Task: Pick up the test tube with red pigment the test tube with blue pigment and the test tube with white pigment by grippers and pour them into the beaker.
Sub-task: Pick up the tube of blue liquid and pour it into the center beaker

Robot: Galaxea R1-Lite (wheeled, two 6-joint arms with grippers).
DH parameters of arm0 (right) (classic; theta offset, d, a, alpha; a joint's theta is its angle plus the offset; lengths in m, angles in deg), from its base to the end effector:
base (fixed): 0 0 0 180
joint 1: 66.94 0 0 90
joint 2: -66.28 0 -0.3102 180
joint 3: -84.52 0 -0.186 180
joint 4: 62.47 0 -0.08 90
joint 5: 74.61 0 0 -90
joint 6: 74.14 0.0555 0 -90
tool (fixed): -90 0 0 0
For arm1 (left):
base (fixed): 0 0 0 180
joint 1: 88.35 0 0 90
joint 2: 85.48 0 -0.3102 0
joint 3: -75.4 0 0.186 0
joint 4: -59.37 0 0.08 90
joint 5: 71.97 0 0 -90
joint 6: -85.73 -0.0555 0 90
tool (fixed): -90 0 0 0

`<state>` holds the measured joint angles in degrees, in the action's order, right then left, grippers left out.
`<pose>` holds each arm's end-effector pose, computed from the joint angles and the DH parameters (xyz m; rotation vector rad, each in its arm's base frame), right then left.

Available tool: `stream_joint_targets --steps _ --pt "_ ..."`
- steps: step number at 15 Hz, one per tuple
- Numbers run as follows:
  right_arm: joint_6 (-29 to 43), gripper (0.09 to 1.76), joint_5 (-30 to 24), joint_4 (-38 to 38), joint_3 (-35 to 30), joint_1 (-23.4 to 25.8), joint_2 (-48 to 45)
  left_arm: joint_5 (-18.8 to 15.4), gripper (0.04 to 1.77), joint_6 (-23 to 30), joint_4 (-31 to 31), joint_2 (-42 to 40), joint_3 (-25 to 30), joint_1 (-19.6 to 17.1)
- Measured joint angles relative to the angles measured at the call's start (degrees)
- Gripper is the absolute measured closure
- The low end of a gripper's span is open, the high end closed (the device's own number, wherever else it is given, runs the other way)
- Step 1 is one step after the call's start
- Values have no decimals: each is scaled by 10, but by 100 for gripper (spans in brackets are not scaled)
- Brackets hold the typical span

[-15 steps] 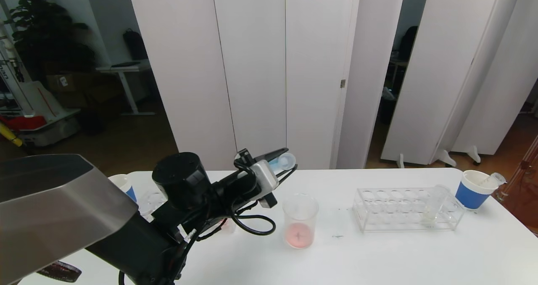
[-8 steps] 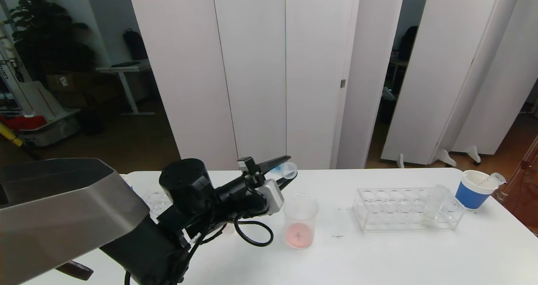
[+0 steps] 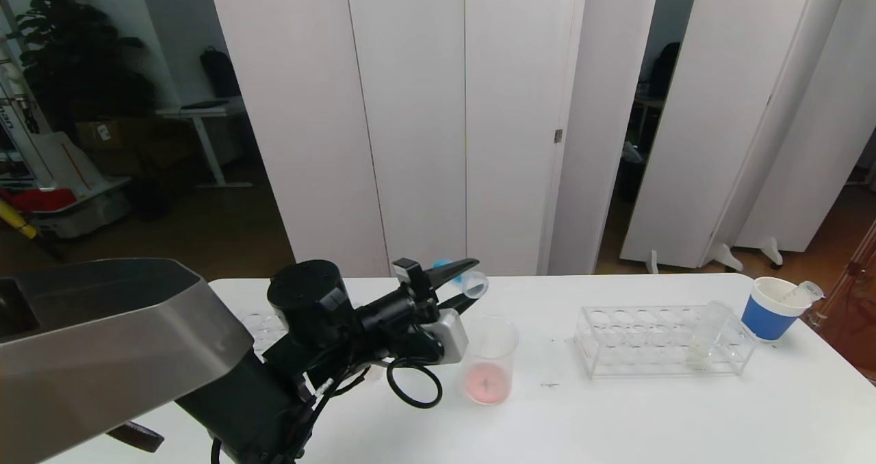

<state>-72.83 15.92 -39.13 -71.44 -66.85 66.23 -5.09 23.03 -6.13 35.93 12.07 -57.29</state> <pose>-0.0049 -0.0005 0.0774 0.0229 -0.0132 -0.0107 0.3228 -0.2199 0.1238 0.9976 -0.6345 -0.7715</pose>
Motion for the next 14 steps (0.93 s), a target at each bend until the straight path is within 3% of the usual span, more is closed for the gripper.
stream_joint_targets --steps 3,4,14 --pt "0 10 0 0 0 0 0 -89 122 -1 0 -4 1 -15" --pt "0 10 0 0 0 0 0 -100 122 -6 0 -5 0 -21" --pt "0 10 0 0 0 0 0 -135 122 -60 0 23 -47 -36"
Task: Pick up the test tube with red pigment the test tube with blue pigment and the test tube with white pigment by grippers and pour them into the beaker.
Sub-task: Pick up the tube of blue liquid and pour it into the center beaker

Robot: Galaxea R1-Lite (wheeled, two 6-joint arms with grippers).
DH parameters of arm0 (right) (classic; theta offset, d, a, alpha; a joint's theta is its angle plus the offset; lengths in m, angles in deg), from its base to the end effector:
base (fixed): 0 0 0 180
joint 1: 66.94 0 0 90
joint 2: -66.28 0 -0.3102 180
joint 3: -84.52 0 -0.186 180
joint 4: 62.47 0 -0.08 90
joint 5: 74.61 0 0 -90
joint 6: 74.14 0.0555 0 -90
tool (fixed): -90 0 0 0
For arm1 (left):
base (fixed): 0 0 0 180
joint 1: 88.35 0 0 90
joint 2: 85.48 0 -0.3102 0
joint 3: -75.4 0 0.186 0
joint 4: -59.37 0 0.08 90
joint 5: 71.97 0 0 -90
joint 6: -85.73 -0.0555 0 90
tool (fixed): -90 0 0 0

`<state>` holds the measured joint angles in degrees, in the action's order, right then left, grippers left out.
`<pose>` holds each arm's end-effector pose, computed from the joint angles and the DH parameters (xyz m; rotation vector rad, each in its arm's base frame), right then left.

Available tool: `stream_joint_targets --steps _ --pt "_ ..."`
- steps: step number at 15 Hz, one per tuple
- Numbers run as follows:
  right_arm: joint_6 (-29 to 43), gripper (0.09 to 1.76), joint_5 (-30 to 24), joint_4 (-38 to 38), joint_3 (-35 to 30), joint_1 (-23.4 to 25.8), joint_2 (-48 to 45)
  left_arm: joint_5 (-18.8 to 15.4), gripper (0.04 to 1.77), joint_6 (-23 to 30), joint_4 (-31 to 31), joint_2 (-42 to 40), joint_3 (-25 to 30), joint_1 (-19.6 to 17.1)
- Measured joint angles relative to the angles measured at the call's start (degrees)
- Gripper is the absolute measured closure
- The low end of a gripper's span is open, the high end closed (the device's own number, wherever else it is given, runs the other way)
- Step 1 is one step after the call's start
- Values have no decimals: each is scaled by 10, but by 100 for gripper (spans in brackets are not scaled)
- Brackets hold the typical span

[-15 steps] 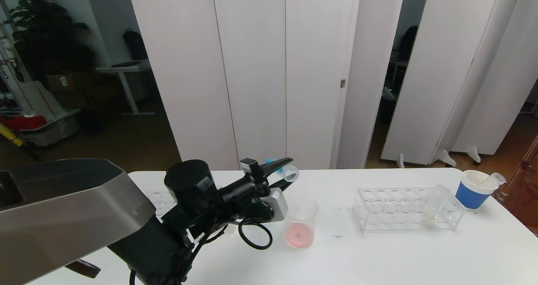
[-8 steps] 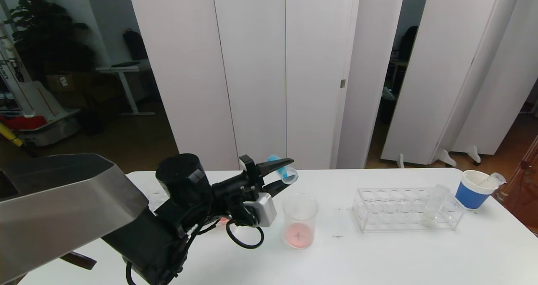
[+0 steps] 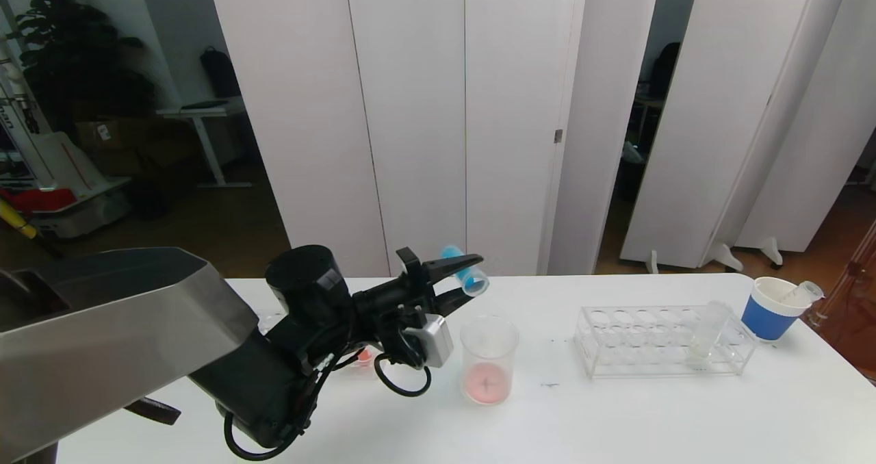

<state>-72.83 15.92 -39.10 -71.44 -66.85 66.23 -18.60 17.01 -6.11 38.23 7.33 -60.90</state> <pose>-0.0049 -0.0005 0.0774 0.0229 -0.0127 -0.0107 0.3396 -0.2137 0.1258 1.0772 -0.8239 -0.8667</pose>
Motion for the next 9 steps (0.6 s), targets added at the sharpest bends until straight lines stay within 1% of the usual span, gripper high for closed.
stream_joint_targets --steps 9 --pt "0 10 0 0 0 0 0 7 122 -37 0 15 -23 -3"
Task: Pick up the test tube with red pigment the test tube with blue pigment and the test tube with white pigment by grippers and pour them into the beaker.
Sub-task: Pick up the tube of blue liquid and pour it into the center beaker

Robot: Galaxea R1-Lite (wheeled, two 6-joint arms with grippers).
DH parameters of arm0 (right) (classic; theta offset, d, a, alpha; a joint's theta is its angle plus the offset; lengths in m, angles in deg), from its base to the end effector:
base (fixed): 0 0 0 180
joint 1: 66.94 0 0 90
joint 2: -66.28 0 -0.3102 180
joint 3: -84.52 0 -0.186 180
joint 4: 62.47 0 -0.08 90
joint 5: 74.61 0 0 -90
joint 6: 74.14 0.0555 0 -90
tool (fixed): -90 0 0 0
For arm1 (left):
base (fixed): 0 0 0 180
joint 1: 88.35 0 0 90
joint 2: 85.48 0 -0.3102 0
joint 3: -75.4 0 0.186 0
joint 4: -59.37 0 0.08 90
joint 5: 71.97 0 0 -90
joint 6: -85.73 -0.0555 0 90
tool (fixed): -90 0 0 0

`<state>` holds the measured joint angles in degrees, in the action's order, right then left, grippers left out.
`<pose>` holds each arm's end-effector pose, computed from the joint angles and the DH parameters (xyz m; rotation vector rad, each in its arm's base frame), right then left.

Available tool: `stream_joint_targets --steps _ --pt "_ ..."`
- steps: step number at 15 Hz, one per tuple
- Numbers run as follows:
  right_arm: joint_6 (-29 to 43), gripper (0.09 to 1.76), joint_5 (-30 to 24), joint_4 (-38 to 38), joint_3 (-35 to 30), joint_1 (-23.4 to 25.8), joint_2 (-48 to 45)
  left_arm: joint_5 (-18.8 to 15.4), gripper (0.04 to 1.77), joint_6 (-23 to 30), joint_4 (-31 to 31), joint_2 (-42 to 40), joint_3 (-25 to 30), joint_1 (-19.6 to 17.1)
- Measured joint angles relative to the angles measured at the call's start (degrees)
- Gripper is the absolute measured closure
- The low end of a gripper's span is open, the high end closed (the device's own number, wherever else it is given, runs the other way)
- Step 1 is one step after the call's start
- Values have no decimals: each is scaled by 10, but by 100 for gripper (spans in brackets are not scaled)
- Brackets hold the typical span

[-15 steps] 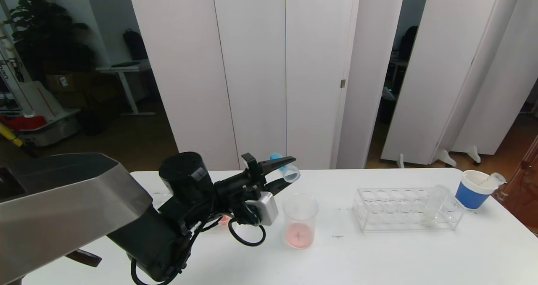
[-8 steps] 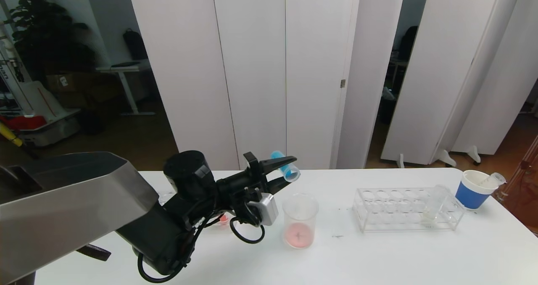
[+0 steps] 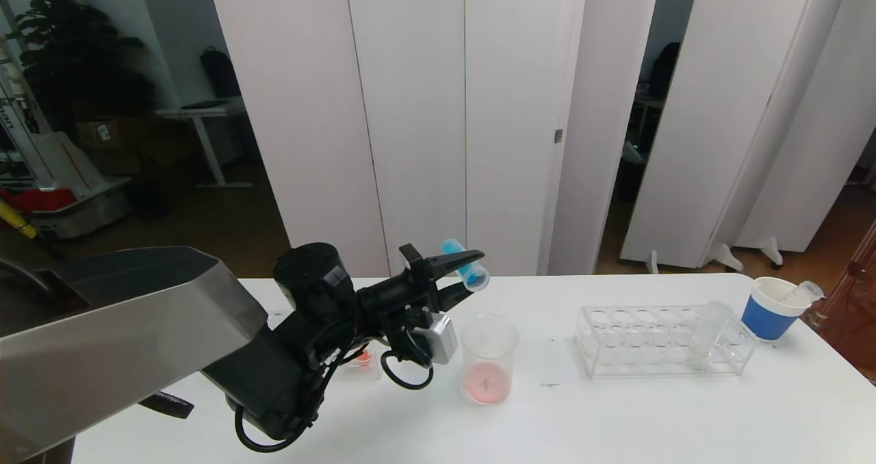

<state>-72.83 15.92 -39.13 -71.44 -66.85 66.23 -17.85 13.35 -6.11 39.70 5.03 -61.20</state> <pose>-0.0049 -0.0005 0.0774 0.0229 -0.0132 -0.0107 0.3488 -0.2155 0.1247 1.1376 -0.8576 -0.8198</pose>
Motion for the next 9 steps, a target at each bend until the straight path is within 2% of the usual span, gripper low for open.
stream_joint_targets --steps 9 --pt "0 10 0 0 0 0 0 10 122 -52 0 10 -9 3"
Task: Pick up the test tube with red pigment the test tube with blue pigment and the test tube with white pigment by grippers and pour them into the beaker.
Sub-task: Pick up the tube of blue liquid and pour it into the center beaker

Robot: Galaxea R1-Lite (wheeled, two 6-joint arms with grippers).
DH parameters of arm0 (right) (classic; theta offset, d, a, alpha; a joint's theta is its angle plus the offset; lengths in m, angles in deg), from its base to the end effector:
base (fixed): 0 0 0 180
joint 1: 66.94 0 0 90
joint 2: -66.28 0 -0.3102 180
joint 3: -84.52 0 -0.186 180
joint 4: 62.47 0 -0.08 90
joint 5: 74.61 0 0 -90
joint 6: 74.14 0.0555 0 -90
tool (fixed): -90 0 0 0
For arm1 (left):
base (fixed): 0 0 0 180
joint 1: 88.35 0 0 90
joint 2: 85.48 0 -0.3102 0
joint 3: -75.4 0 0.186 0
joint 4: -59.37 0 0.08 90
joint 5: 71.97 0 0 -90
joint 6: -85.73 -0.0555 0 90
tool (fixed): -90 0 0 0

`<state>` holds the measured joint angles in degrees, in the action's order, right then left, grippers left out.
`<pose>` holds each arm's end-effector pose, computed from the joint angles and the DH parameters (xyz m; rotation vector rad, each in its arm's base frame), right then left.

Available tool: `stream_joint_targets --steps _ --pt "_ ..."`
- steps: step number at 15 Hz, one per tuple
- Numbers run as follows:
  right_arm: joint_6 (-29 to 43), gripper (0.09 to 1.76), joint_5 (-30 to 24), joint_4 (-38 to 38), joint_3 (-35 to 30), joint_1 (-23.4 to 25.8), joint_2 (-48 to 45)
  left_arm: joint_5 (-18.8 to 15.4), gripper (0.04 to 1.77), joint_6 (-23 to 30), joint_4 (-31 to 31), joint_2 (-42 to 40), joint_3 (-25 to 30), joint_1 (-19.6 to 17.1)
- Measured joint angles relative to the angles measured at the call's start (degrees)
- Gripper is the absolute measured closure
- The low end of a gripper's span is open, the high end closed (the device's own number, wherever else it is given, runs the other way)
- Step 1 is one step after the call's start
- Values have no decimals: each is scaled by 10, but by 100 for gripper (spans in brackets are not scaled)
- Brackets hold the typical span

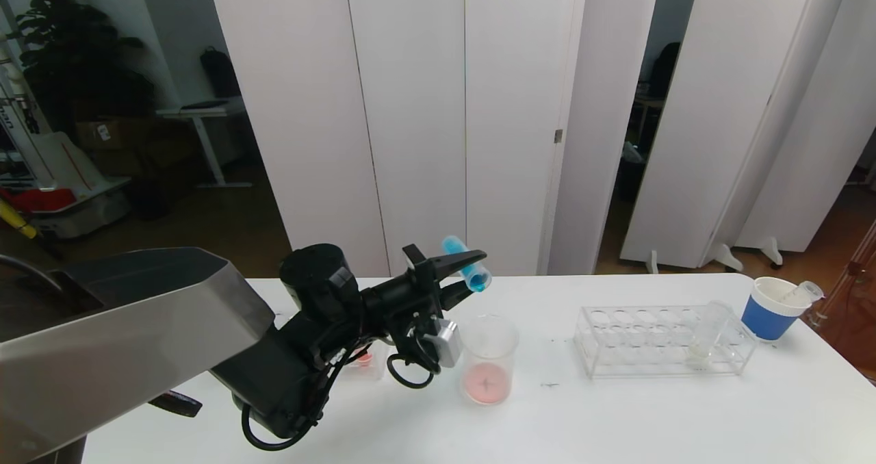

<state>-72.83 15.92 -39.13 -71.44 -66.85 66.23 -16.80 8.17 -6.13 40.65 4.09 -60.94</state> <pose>-0.0049 -0.0005 0.0774 0.0229 -0.0132 -0.0107 0.3524 -0.2185 0.1218 1.2183 -0.8929 -0.7759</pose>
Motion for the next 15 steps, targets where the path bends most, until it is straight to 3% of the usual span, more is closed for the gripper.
stream_joint_targets --steps 4,15 --pt "0 10 0 0 0 0 0 7 122 -29 0 2 -1 2" --pt "0 10 0 0 0 0 0 13 122 -33 0 23 -33 6"
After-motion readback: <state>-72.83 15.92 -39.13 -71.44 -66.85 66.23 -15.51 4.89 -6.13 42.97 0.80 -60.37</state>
